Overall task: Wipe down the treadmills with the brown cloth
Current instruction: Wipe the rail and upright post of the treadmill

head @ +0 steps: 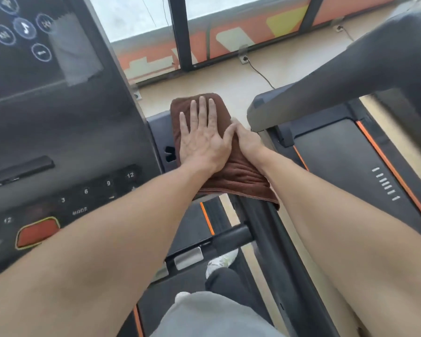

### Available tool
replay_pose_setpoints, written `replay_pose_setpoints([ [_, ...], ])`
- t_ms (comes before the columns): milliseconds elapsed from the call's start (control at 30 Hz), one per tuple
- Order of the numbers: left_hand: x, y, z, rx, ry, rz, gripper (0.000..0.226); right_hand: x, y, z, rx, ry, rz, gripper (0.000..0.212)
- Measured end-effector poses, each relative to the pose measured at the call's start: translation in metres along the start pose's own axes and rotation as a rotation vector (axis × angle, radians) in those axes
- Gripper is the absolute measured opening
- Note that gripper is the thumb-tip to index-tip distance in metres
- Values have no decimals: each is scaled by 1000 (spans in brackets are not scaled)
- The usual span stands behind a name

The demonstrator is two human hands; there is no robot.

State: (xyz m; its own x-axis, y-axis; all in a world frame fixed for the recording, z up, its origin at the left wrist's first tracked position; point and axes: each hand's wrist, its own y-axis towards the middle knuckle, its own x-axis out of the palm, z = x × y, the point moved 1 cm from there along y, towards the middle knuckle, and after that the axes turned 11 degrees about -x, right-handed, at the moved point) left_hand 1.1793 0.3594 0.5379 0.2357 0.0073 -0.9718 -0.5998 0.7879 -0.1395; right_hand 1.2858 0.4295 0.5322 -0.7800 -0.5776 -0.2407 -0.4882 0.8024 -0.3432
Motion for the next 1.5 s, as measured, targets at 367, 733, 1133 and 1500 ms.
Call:
replay_pose_setpoints([
  [367,13,-134,-19,-3,-19,-49,84,1,-101,12,-261,-466,-46,60],
  [733,26,-231,-110,112,-563,155,61,56,-86,1,-783,-1233,-286,57],
  [1133,16,-195,-86,90,-538,226,61,81,-45,-16,-798,-1180,-282,57],
  [1500,-21,-71,-38,-218,-178,-169,70,49,6,-29,-545,-1096,-138,53],
])
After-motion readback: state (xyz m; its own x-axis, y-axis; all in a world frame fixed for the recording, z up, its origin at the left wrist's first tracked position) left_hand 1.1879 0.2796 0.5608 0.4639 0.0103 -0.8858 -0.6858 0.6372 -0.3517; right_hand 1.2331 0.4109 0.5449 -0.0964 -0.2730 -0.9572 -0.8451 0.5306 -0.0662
